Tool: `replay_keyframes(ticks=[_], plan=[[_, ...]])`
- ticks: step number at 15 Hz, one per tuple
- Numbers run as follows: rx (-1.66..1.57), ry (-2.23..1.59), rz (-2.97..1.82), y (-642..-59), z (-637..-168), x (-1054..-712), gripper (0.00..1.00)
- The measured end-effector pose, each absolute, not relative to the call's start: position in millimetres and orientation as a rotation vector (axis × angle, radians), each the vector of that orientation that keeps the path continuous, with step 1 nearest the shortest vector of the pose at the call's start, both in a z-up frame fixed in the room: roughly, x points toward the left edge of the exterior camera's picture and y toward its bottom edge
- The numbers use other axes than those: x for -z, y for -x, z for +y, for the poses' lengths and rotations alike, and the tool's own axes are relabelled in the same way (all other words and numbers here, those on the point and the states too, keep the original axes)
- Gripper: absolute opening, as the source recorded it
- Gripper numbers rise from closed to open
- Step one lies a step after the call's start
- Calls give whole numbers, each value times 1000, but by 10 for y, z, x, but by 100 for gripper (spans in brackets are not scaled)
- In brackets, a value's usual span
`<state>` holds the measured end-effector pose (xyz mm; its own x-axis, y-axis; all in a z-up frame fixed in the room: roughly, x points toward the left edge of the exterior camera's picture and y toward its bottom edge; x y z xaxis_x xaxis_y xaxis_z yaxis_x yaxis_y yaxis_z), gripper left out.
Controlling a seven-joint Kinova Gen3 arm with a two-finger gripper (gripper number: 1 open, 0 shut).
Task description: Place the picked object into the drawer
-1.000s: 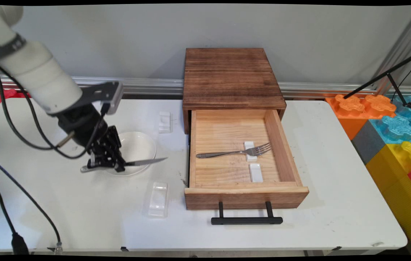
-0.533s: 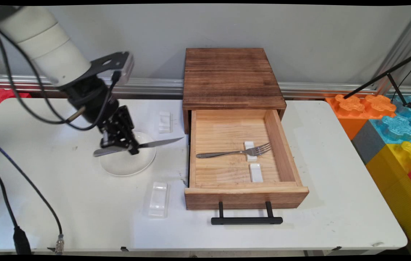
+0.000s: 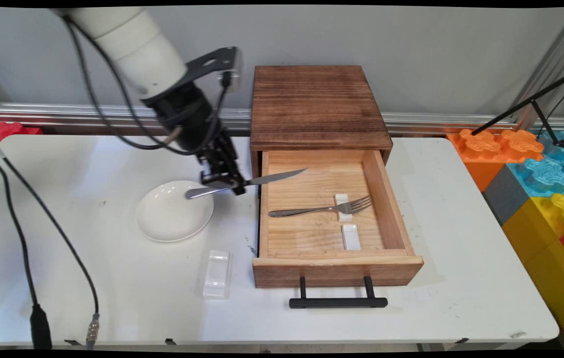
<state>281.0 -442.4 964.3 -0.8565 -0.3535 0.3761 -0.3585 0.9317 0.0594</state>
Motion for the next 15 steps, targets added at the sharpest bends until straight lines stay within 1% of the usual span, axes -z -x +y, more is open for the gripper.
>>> replay_keyframes(ticks=[7, 15], plan=[[-9, -489, -2680, -2280, -4690, -9493, 0], [26, -502, -2640, -1695, -4919, -9172, 0]])
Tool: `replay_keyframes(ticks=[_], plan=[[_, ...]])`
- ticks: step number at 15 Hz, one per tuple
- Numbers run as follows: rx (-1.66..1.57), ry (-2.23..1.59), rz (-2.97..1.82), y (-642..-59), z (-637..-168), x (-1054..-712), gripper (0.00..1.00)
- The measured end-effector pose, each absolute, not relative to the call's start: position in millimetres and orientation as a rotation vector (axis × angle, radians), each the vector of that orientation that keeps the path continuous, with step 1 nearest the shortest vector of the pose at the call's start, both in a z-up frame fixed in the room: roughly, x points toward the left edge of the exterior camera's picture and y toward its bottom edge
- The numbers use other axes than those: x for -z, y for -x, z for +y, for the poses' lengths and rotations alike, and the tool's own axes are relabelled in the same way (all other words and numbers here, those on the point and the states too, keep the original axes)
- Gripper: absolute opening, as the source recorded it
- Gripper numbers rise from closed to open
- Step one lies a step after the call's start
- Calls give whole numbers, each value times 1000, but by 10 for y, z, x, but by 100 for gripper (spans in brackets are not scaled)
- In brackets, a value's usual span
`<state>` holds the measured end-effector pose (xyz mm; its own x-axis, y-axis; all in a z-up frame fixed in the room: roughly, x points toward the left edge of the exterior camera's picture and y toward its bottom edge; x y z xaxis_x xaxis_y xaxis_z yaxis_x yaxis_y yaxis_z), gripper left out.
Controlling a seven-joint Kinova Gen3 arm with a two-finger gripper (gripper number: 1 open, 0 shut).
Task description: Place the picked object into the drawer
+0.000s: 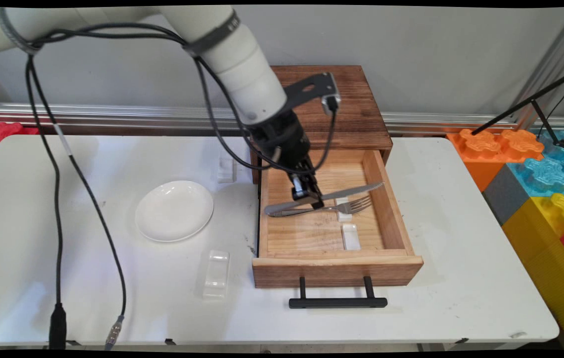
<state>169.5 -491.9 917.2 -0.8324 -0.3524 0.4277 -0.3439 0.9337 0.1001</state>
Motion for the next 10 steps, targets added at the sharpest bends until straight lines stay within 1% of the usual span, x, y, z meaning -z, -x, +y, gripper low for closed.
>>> replay_keyframes(ticks=[5, 10], plan=[[43, -503, -2633, -1478, -4978, -8918, 0], [52, -499, -2643, -1381, -4991, -8683, 0]])
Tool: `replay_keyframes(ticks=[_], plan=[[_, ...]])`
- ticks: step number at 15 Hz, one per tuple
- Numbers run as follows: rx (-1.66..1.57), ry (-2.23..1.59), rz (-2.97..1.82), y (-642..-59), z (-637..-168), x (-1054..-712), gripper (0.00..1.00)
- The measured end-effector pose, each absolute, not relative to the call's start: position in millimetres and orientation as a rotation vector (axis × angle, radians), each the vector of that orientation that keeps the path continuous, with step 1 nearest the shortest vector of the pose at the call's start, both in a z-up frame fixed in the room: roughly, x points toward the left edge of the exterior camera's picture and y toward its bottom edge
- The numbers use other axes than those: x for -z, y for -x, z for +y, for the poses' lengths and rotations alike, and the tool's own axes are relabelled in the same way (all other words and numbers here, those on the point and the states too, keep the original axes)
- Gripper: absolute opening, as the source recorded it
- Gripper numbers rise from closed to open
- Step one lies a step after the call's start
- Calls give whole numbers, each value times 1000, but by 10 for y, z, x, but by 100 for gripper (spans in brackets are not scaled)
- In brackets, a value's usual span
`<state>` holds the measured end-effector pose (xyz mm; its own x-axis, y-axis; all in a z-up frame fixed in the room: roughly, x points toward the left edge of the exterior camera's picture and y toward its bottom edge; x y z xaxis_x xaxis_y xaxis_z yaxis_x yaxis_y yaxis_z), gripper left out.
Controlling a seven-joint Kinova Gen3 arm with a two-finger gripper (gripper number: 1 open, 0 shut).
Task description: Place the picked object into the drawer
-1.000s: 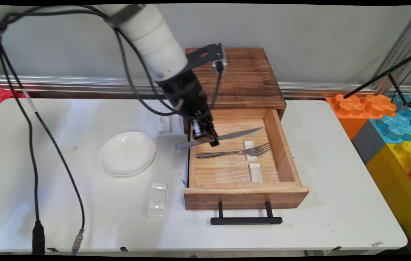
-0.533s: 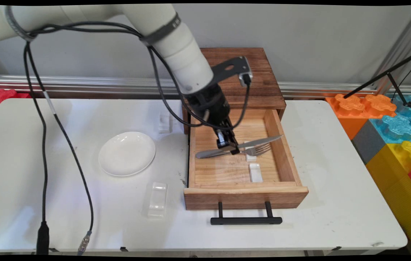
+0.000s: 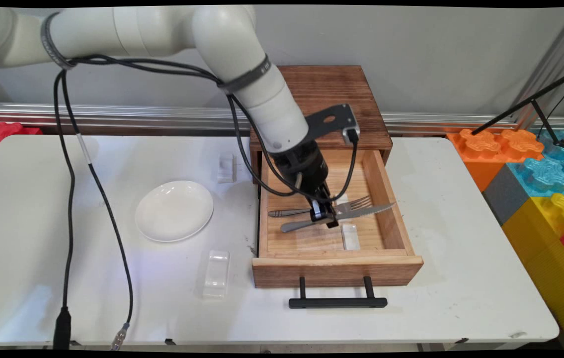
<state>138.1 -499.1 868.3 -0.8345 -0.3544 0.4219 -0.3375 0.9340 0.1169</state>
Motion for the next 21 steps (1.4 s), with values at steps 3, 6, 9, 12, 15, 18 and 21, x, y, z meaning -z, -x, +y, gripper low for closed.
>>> replay_keyframes(ticks=[3, 6, 9, 12, 15, 18, 21], plan=[[58, -499, -2653, -1354, -4987, -8538, 0], [56, -502, -2663, -1350, -4991, -8425, 0], [56, -508, -2674, -1364, -4991, -8326, 0], [57, -511, -2680, -1371, -4993, -8241, 0], [54, -512, -2684, -1374, -5000, -8172, 0], [50, -513, -2685, -1371, -5011, -8109, 0], [47, -516, -2684, -1367, -5027, -8031, 0]])
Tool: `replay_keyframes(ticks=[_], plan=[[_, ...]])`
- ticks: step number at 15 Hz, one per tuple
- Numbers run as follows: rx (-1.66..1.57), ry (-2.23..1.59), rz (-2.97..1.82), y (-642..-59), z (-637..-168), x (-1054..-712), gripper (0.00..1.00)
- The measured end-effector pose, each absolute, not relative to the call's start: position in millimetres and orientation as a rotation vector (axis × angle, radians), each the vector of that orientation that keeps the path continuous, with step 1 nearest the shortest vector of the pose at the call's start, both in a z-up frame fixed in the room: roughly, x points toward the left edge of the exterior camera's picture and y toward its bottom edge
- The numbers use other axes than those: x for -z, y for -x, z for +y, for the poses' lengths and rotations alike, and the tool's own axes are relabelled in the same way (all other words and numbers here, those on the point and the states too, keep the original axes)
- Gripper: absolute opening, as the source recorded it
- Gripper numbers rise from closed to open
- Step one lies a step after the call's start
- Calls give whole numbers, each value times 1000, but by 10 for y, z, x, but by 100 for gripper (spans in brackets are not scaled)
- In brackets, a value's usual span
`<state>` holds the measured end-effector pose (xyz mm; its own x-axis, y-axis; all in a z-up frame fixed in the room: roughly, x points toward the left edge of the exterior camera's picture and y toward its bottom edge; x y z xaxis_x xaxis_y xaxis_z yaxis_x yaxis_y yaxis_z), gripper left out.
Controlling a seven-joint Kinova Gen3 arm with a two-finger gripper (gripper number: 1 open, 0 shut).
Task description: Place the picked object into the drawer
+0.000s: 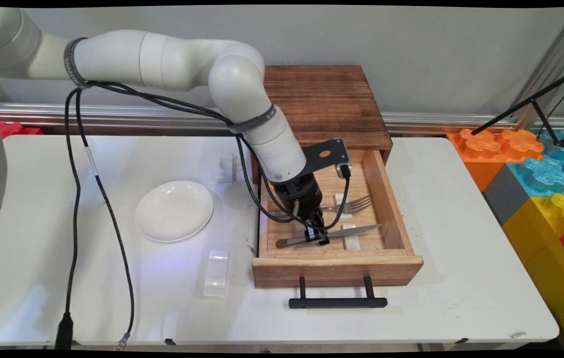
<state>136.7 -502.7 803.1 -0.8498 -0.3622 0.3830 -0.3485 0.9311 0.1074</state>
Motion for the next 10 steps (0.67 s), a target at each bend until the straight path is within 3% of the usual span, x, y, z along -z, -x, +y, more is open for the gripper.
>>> replay_keyframes(ticks=[9, 10], plan=[[61, -509, -2679, -1346, -5025, -7882, 0], [61, -504, -2679, -1345, -5023, -7875, 100]])
